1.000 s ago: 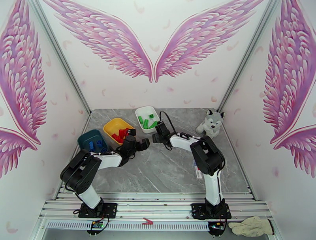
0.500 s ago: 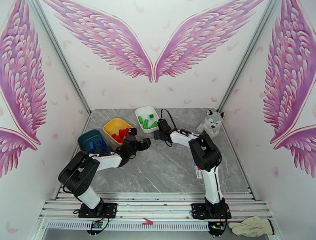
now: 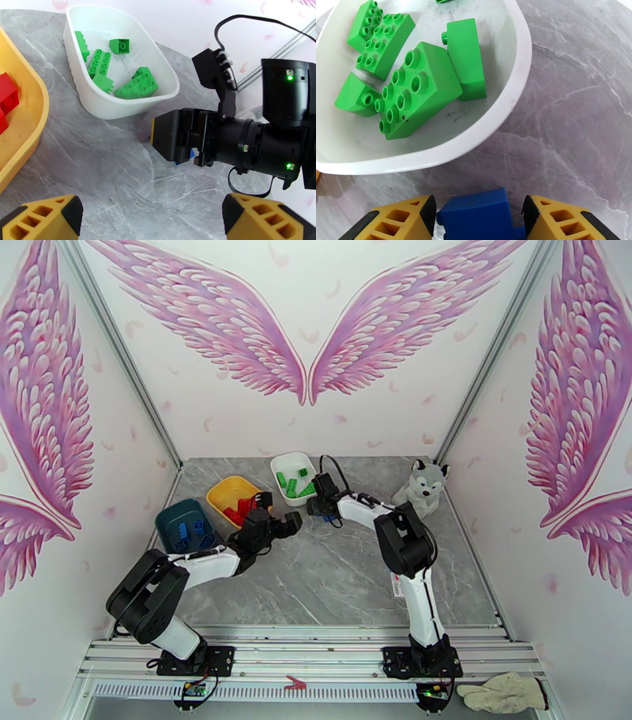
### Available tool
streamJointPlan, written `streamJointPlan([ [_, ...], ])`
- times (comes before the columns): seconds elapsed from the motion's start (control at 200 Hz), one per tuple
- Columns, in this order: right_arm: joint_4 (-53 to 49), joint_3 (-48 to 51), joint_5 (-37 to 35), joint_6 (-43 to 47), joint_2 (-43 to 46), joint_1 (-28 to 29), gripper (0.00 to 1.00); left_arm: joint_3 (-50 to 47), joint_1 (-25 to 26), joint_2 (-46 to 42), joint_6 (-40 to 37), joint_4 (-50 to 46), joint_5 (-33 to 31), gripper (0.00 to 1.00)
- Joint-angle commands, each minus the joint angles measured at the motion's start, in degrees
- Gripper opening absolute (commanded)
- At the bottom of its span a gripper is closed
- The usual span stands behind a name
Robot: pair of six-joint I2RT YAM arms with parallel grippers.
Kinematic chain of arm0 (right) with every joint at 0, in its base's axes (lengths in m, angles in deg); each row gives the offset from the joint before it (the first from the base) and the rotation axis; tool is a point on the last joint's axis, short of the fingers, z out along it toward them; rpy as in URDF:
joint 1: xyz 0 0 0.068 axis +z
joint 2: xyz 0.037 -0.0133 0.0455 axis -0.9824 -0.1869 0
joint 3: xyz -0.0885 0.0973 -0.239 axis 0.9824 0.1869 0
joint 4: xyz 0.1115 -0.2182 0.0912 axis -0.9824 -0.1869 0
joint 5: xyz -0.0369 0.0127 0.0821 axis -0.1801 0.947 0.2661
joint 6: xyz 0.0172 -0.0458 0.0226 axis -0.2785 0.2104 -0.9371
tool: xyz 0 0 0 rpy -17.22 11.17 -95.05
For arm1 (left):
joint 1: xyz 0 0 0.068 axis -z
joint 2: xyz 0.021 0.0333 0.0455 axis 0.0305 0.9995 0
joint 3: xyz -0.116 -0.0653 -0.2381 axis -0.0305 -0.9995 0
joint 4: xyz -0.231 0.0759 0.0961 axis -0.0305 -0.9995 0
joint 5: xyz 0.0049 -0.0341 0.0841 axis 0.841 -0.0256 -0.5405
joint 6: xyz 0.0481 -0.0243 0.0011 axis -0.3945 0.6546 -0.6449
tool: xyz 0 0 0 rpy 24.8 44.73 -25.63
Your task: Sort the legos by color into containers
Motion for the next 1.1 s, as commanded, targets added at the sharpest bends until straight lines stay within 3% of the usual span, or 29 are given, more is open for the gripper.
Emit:
streamJointPlan([
  [0.0, -2.16, -1.73, 0.80, 0.06, -1.52, -0.34, 0.59, -0.80, 0.34, -2.50, -0.11, -1.31, -0.95, 0.99],
  [0.295, 1.01, 3.58, 2.44, -0.37, 3.02, -0.35, 0.49, -2.54, -0.45, -8.07, -1.67, -4.21, -3.02, 0.99],
  [0.62, 9.23, 14.39, 12.73, -3.63, 12.15, 0.17, 0.44, -5.62, -7.35, -20.58, -4.42, -12.64, -5.84, 0.99],
  [0.83, 15.89, 16.92, 23.70, -8.14, 13.72, 3.57, 0.43, -8.93, -19.68, -25.96, -2.56, -16.45, -3.92, 0.99],
  [1.095, 24.95, 9.45, 35.82, -16.09, 8.01, 11.63, 0.41, -12.32, -37.02, -27.86, 2.96, -14.80, 3.18, 0.99],
])
